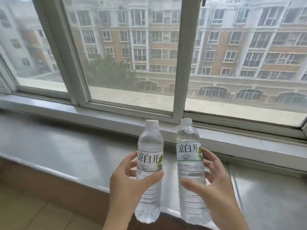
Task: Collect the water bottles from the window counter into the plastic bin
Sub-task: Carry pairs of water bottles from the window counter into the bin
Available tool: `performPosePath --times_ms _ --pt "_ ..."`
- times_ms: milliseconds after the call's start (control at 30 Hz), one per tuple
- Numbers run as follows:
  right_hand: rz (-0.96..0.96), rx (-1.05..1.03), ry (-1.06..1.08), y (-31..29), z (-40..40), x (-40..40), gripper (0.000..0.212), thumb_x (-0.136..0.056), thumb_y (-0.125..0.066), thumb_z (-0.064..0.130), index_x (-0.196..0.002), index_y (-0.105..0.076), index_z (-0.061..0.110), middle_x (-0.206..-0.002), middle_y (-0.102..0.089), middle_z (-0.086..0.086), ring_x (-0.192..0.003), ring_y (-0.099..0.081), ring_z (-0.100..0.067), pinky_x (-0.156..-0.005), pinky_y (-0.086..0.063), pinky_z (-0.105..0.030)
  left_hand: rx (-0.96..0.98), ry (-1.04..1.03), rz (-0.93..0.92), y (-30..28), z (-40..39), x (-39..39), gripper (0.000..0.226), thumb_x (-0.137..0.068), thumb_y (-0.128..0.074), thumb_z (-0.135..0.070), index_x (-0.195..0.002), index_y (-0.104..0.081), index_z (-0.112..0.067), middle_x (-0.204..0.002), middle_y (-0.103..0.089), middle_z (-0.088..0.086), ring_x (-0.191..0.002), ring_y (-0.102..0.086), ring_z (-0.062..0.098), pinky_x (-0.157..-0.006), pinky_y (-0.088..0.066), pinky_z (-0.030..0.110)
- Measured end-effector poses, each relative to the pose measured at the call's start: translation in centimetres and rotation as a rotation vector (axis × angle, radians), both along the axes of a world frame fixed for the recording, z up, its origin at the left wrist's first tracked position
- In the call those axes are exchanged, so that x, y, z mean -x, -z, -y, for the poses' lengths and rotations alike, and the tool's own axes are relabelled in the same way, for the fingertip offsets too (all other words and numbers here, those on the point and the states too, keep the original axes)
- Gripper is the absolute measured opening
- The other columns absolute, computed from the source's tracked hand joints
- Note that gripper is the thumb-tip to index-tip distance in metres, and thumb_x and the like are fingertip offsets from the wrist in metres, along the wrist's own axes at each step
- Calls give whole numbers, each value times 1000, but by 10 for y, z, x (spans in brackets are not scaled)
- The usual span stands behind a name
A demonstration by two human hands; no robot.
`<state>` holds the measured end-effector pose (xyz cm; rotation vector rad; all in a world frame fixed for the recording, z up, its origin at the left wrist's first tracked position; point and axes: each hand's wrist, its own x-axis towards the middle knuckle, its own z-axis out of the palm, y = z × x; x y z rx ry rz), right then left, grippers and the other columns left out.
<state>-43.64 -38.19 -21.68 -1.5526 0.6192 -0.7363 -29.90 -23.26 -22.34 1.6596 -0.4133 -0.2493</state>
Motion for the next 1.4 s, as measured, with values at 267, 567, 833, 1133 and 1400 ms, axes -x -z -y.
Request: performPosePath --times_ms 267,567,833,1133,1400 --pt "39 11 -348 -12 -122 -107 93 -45 -91 -6 -113 -55 48 -103 -68 4 -87 -68 -14 -59 -55 -21 -3 -318 57 -8 -153 -57 71 -39 -98 -36 -101 -64 -48 -89 -74 -19 -72 -69 3 -66 -55 28" --pt "101 -14 -653 -20 -302 -211 91 -48 -90 -8 -118 -56 41 -104 -67 0 -83 -69 -13 -59 -56 -24 4 -629 80 -21 -354 -102 68 -45 -98 -29 -104 -68 -42 -91 -73 -23 -77 -69 4 -62 -52 24" --pt "100 -12 -923 -24 -457 -285 90 -45 -91 1 -106 -57 56 -104 -68 2 -91 -70 -22 -76 -59 -46 22 -919 108 -31 -507 -112 69 -38 -91 -41 -103 -70 -42 -92 -75 -19 -82 -71 3 -75 -58 36" --pt "89 25 -1290 -25 -610 -380 90 -47 -91 -3 -106 -58 57 -101 -69 9 -93 -68 -20 -82 -56 -50 107 -1295 66 -20 -635 -136 71 -32 -90 -44 -100 -71 -41 -94 -77 -12 -84 -72 11 -70 -54 30" --pt "87 4 -1589 -23 -756 -481 88 -40 -86 16 -115 -55 53 -108 -68 10 -94 -67 -17 -78 -57 -40 114 -1613 84 -15 -744 -198 73 -30 -90 -43 -101 -70 -41 -93 -77 -10 -83 -73 17 -76 -60 42"
